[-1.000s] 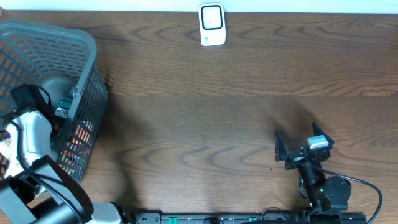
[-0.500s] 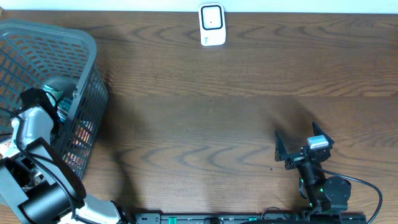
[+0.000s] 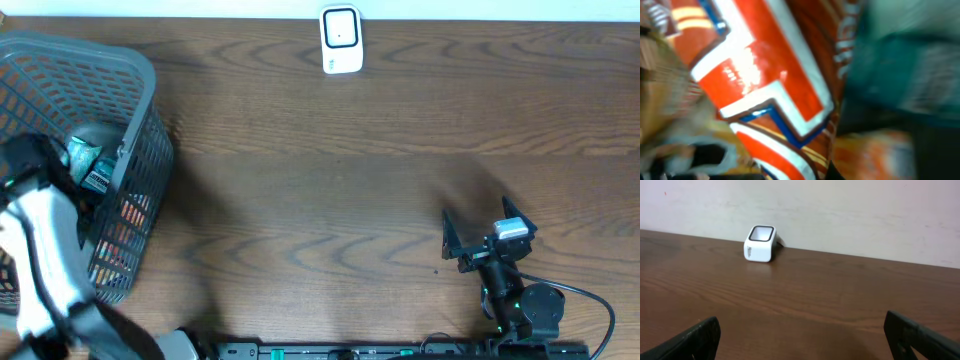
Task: Scan the item barcode
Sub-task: 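Lower the left gripper into the basket and grasp the red snack stick, then lift the red snack stick out and carry it to table center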
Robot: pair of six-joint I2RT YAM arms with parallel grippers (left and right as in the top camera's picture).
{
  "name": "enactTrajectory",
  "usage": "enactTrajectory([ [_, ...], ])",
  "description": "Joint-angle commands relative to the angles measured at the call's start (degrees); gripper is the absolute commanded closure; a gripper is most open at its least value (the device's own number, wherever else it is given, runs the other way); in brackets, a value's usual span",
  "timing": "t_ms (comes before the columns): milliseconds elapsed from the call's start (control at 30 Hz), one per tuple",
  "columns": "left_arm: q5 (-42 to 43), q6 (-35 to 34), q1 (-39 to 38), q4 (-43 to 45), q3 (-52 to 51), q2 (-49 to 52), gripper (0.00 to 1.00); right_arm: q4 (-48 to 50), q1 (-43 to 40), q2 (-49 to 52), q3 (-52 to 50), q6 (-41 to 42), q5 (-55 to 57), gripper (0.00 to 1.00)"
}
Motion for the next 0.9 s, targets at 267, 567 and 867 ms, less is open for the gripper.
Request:
enactTrajectory([
  [267, 17.3, -4.6, 0.1, 6.0, 1.7, -27.4, 0.92, -0.1, 0.3, -0.3, -0.2, -0.1, 0.2, 0.01],
  [567, 35.6, -4.8, -0.8, 12.3, 1.7, -37.2, 0.92, -0.1, 0.3, -0.3, -0.2, -0.1, 0.2, 0.01],
  [867, 43.5, -0.9, -13.8, 12.3, -0.7, -34.9, 0.92, -0.1, 0.3, -0.3, -0.2, -0.1, 0.2, 0.01],
])
